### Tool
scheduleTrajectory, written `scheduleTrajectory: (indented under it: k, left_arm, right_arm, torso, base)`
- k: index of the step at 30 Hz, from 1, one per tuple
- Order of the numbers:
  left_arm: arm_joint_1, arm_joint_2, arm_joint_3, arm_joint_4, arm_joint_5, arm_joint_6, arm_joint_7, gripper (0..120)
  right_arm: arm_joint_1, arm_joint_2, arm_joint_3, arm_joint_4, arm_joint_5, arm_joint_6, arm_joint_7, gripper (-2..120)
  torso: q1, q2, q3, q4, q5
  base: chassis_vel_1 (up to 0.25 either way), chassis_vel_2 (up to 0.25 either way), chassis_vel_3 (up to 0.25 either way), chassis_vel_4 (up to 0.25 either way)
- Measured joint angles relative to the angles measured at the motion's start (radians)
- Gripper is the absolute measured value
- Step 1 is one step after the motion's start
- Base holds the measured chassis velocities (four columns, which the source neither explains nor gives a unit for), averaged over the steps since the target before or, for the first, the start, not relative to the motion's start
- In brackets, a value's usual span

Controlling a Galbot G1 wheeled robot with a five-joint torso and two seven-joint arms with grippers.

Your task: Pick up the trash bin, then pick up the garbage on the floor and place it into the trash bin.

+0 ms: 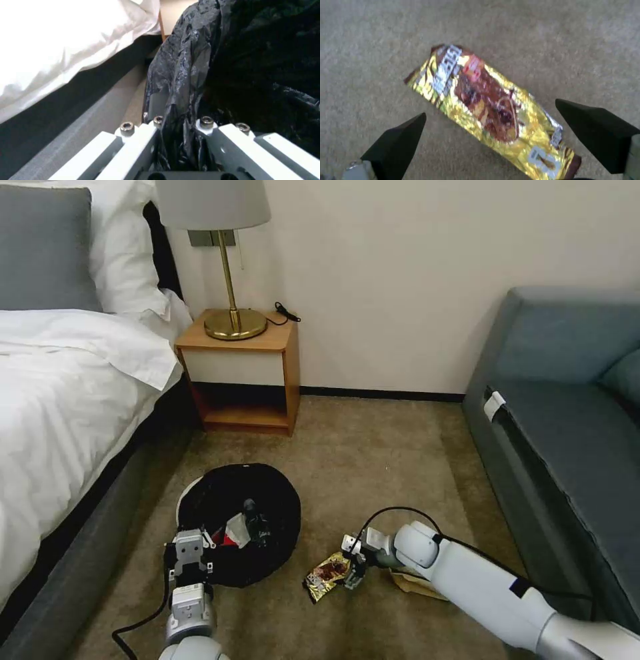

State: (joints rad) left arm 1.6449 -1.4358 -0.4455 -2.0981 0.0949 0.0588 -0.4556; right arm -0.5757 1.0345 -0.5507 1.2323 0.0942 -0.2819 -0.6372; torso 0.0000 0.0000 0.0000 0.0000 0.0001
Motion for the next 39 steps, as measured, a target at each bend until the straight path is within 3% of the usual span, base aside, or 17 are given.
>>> scheduleTrajectory:
  k: [5, 13, 32, 39]
  left_arm:
    - [-0.007, 0.008, -0.024, -0.014, -0.024, 0.009, 0.006, 1]
    - [-0.013, 0.023, -0.032, -0.025, -0.035, 0.025, 0.013, 1]
    - [-0.008, 0.031, -0.033, -0.009, -0.022, 0.010, 0.024, 1]
    - [-0.006, 0.033, -0.037, -0.003, -0.026, 0.001, 0.026, 1]
  right_arm:
    - [0.057, 0.007, -0.087, -0.055, 0.025, 0.015, -0.002, 100]
    - [0.117, 0.108, -0.124, -0.213, 0.027, 0.076, -0.007, 100]
    - [0.091, 0.172, -0.082, -0.296, 0.006, 0.101, -0.005, 100]
    - [0.081, 0.163, -0.082, -0.292, 0.001, 0.096, -0.006, 100]
  torso:
    - [0.000, 0.000, 0.000, -0.0002, 0.0001]
    - [0.000, 0.000, 0.000, 0.0003, 0.0001]
    - [0.000, 0.000, 0.000, 0.0001, -0.0001]
    - [0.000, 0.000, 0.000, 0.0000, -0.0002]
  base:
    - [0.000, 0.000, 0.000, 0.000]
    - [0.000, 0.000, 0.000, 0.000]
    - [0.000, 0.000, 0.000, 0.000]
    - [0.000, 0.000, 0.000, 0.000]
